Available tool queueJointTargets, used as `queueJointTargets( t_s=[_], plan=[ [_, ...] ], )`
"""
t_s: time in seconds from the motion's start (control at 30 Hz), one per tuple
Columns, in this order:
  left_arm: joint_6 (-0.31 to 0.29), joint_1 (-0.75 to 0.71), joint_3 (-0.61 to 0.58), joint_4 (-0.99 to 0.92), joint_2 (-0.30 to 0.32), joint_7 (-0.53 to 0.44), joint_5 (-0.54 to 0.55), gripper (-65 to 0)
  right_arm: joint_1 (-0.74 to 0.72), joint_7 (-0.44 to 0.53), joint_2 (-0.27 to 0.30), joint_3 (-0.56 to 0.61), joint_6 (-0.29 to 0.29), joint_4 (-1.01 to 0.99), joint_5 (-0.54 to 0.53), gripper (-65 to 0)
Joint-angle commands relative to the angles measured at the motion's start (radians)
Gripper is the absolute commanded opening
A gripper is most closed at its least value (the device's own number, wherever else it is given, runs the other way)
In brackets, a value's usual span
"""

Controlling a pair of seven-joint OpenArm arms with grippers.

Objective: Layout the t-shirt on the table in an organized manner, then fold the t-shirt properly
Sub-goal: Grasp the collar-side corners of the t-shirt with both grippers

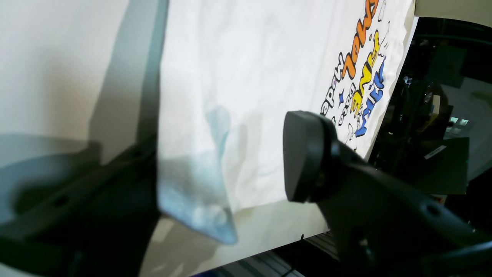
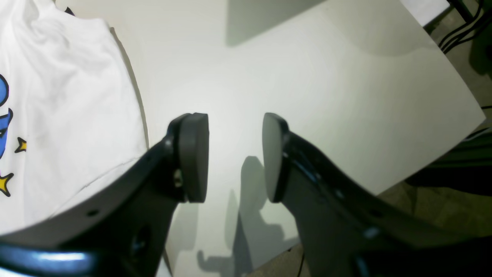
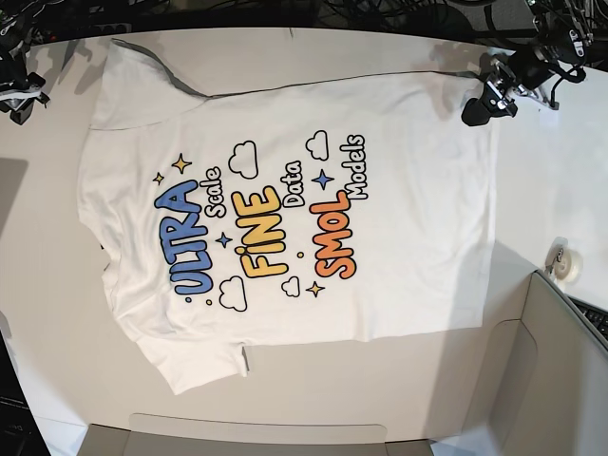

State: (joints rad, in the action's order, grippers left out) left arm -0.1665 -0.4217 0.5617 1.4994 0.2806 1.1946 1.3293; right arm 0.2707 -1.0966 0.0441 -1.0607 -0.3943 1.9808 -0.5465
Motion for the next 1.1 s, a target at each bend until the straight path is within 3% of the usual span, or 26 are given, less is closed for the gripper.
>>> queueJointTargets(
  t_s=[0.0, 0.1, 0.23, 0.43, 0.63, 0.73, 0.9, 1.07],
  plan=[
    [0.017, -0.016, -0.002, 0.000, 0.012, 0.017, -0.055, -36.2, 0.000, 0.023, 0.012, -0.003, -0.005, 0.015, -0.005, -41.5],
    [0.017, -0.033, -0.001, 0.000, 0.035, 0.017, -0.055, -46.0, 0.000, 0.023, 0.010, -0.002, -0.005, 0.015, -0.005, -41.5],
    [0.017, -0.033, -0.009, 0.000, 0.041, 0.017, -0.055, -64.9, -0.004, 0.023, 0.009, 0.000, -0.005, 0.004, -0.008, -41.5],
    [0.017, -0.030, -0.010, 0.000, 0.041, 0.018, -0.055, -63.4, -0.035, 0.023, 0.018, 0.058, -0.007, -0.088, -0.027, -41.4],
    [0.017, -0.029, -0.010, 0.000, 0.053, 0.018, -0.057, -63.4, -0.031, 0.023, 0.069, 0.152, -0.007, -0.231, -0.263, -41.3],
    [0.017, -0.029, -0.010, 0.000, 0.055, 0.017, -0.057, -63.4, -0.034, 0.023, 0.096, 0.155, -0.007, -0.320, -0.355, -36.4],
    [0.017, -0.027, -0.010, 0.000, 0.056, 0.017, -0.099, -63.4, -0.037, 0.023, 0.121, 0.155, -0.007, -0.444, -0.386, -25.1],
    [0.017, -0.026, -0.010, 0.000, 0.053, 0.017, -0.147, -63.3, -0.043, 0.022, 0.118, 0.184, -0.007, -0.467, -0.381, -24.5]
  ],
)
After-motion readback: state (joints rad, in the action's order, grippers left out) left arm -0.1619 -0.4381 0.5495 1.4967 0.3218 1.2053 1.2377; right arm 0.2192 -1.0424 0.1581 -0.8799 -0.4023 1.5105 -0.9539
